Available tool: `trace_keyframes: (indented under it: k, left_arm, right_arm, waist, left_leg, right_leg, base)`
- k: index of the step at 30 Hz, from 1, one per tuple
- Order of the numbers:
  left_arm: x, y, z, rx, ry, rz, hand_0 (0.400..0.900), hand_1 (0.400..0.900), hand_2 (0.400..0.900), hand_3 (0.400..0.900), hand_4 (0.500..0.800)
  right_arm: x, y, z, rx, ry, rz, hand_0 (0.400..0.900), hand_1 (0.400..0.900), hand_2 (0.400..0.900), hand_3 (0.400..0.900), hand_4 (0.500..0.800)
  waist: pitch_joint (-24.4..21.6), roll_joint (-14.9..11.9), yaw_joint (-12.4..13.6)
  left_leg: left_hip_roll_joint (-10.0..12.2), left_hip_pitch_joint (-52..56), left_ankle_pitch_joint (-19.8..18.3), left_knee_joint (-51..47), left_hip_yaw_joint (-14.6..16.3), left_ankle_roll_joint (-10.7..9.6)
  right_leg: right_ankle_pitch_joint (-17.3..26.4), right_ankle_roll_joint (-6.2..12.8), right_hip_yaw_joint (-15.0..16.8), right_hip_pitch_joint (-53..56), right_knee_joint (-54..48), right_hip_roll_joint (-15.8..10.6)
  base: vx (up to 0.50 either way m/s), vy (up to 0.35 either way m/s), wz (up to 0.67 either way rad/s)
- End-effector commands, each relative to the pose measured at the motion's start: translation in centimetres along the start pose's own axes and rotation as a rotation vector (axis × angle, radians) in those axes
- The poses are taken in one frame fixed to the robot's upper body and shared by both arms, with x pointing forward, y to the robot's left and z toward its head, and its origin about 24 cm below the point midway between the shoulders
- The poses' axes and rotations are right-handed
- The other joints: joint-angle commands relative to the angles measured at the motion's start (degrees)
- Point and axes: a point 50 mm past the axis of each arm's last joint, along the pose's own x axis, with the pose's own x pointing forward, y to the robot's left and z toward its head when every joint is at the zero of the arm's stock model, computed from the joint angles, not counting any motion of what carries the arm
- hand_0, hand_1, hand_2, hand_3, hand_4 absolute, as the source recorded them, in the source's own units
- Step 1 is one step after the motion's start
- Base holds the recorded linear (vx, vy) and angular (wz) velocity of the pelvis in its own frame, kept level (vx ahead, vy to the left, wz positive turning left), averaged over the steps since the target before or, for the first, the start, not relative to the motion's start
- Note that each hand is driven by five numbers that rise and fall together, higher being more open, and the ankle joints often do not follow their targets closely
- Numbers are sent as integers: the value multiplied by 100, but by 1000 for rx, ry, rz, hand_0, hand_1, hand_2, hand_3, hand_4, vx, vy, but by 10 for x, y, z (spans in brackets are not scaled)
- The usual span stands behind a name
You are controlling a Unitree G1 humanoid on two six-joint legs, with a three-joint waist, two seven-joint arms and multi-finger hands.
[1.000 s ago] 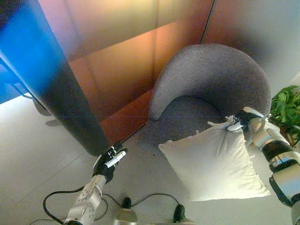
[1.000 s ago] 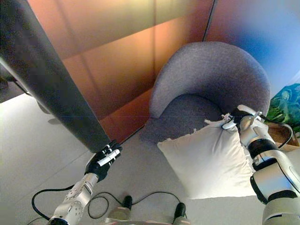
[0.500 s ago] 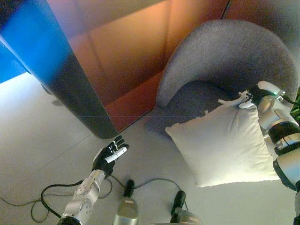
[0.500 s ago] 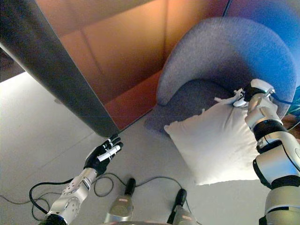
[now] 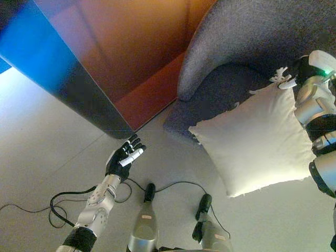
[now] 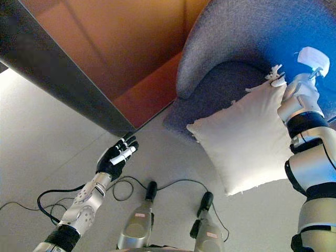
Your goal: Pick up the pillow and put it on the sofa.
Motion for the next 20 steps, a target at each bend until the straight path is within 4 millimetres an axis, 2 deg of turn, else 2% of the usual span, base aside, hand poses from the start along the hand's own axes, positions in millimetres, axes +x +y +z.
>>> trace_keyframes:
  k: [1,11,20]
  left_arm:
    - [2,-26,31,22,-156,-159,900,900,900,900,800]
    - [2,-28,30,17,-155,-143,900,900,900,900,800]
    - [0,-23,20,22,-105,-123,900,900,900,900,800]
  right_arm:
    - [7,-87,-7,-78,17,-293,900,900,900,900,800]
    - [7,-79,-9,-53,-2,-284,900,900,900,900,800]
    - [5,-43,-20,-10,-27,-188,900,900,900,900,800]
  waist:
    - [-389,-180,164]
    - [-448,-195,117]
    - [-687,-234,85]
  left_leg:
    - [21,-247,70,-45,-176,28]
    - [-2,-190,35,-45,-141,18]
    - [-15,40,-27,-45,-66,20]
  right_leg:
    - [64,590,37,113,50,-384]
    - [58,597,72,130,49,-392]
    - [39,624,25,352,42,-464]
  base:
    - [0,0,0]
    - [1,5,-1]
    - [33,13,0]
